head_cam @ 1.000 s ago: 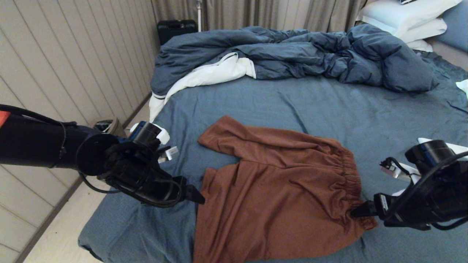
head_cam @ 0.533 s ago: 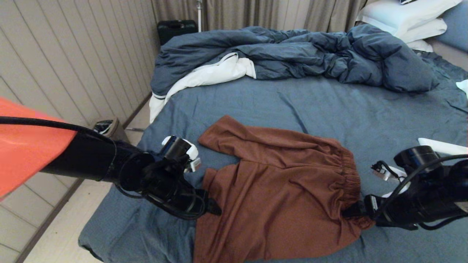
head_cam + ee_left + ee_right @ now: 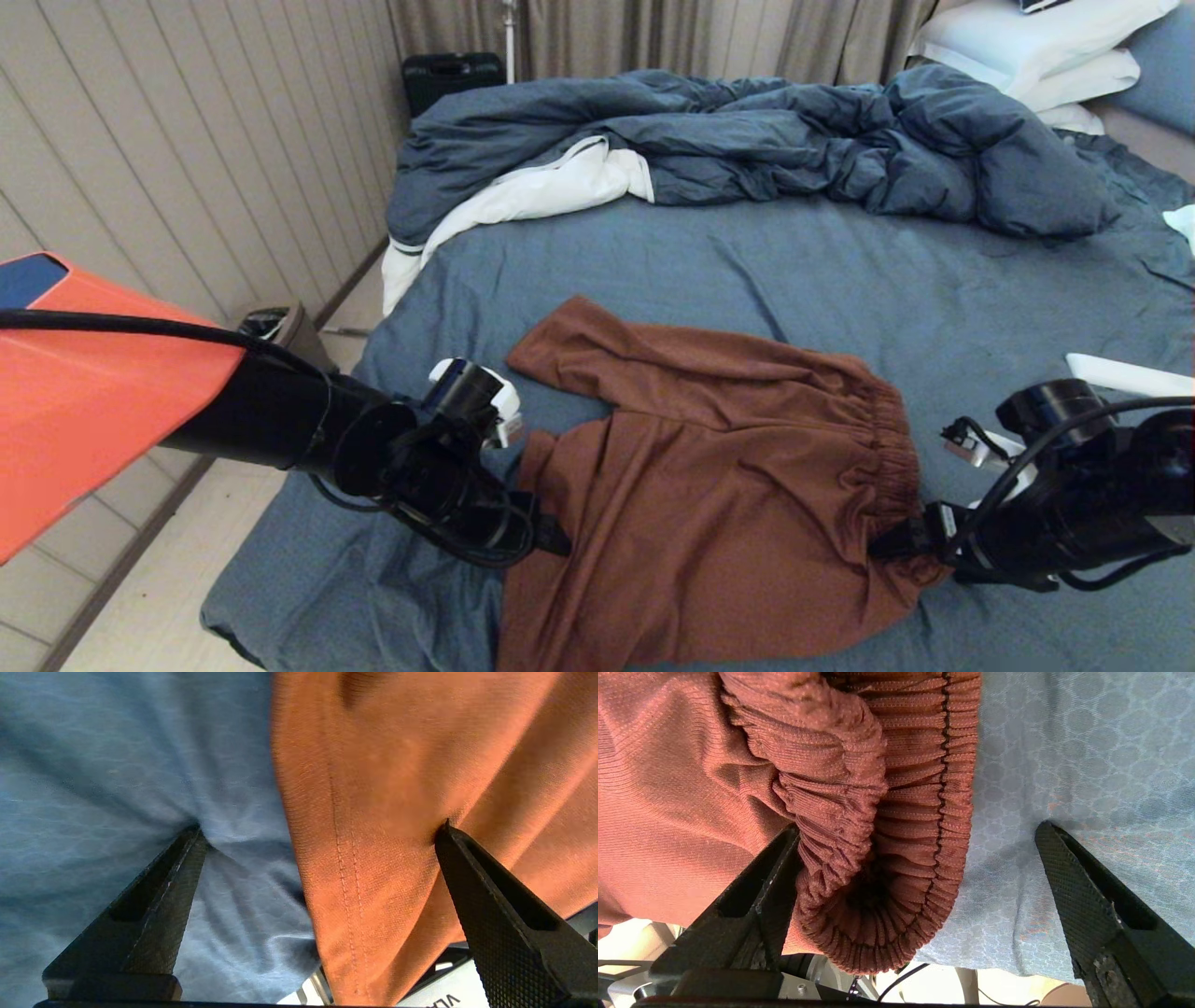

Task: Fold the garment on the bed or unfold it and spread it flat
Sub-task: Fold the brown shorts

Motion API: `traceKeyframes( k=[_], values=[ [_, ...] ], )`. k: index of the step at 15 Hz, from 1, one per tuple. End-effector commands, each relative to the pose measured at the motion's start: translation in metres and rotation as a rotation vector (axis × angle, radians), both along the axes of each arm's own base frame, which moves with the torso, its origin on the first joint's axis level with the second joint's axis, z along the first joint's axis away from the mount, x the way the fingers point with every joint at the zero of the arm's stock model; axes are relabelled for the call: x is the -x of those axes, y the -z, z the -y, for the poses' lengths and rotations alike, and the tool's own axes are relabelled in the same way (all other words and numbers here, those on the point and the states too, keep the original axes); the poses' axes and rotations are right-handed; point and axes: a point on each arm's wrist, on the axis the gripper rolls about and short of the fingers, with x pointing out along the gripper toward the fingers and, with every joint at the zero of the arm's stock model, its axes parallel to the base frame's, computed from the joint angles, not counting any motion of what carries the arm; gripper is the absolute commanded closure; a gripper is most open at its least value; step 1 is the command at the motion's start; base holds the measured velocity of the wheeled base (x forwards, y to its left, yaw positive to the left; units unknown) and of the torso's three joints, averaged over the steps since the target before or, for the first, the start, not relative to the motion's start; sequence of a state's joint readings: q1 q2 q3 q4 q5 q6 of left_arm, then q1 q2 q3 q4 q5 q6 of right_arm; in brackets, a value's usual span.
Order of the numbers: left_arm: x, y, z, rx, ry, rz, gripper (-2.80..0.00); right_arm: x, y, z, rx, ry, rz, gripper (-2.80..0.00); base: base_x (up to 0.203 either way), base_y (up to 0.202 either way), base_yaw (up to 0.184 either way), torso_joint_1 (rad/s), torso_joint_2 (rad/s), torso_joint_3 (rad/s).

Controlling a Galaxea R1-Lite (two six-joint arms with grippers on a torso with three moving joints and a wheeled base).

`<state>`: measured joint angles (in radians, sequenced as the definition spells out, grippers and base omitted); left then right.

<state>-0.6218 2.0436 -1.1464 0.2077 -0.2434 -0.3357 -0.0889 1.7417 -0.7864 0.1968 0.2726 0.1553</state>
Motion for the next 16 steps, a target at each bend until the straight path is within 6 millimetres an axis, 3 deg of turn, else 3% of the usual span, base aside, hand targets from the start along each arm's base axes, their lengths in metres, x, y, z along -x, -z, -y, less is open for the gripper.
traceKeyframes(
  k=[1,2,3,11,16],
  values=[
    [0.005,-0.005,0.007,0.016,0.024,0.010,-2.80,0.000,0.002,0.000,-0.003,0.000,-0.010,-2.80,0.000,0.000,0.000,0.000,0.00,0.000],
    [0.004,-0.005,0.008,0.018,0.026,0.013,0.00,0.001,0.003,0.000,-0.003,0.001,-0.015,-2.80,0.000,0.000,0.000,0.000,0.00,0.000],
    [0.004,-0.003,0.009,0.016,0.027,0.011,0.00,0.003,0.003,0.000,-0.001,0.000,-0.018,0.00,0.000,0.000,0.000,0.000,0.00,0.000],
    [0.006,-0.006,0.006,0.024,0.013,0.011,0.00,0.004,0.000,-0.001,-0.001,-0.002,-0.002,0.00,0.000,0.000,0.000,0.000,0.00,0.000],
    [0.014,-0.026,0.000,0.060,-0.019,0.030,0.00,0.011,-0.009,-0.002,-0.005,0.004,0.029,0.00,0.000,0.000,0.000,0.000,0.00,0.000]
  ],
)
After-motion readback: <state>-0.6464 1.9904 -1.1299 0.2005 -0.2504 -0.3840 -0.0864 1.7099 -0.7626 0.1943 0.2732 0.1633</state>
